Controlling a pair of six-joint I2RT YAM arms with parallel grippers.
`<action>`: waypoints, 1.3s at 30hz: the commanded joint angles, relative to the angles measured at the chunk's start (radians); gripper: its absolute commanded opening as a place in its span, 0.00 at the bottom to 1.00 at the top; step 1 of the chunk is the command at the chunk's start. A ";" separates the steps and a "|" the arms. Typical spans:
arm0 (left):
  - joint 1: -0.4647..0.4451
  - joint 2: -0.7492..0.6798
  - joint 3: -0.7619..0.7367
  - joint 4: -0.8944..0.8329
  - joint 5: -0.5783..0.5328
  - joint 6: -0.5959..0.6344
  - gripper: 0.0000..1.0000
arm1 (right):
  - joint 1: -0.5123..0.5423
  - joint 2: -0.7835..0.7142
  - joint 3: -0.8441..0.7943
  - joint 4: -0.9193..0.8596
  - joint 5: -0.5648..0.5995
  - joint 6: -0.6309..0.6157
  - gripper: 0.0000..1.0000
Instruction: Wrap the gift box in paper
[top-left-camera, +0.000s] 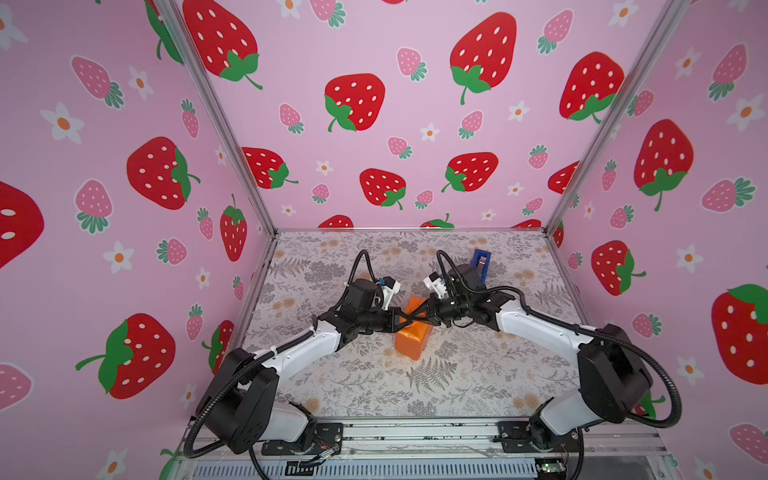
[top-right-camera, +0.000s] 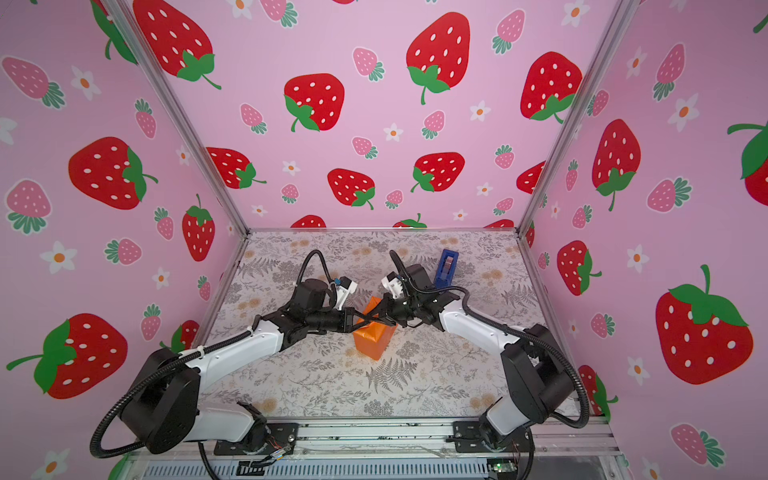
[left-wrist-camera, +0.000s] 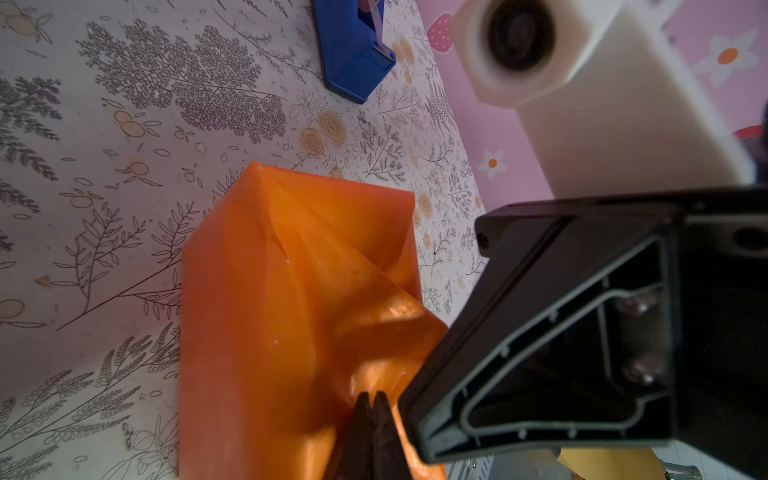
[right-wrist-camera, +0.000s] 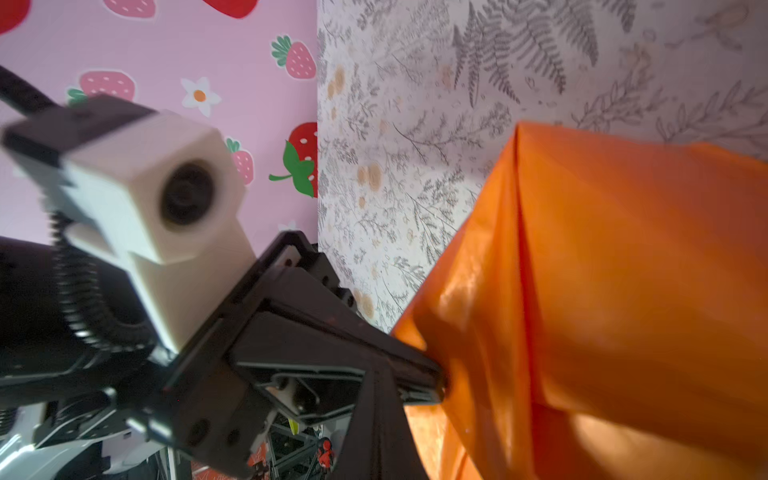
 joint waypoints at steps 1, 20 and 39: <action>-0.001 0.032 -0.030 -0.142 -0.016 0.008 0.00 | -0.021 0.006 -0.014 -0.129 0.104 -0.053 0.00; 0.006 -0.001 -0.010 -0.156 -0.004 -0.004 0.00 | -0.070 -0.048 -0.112 -0.100 0.092 -0.052 0.00; -0.036 -0.002 0.155 -0.164 0.031 -0.047 0.00 | -0.070 -0.054 -0.118 -0.098 0.093 -0.045 0.00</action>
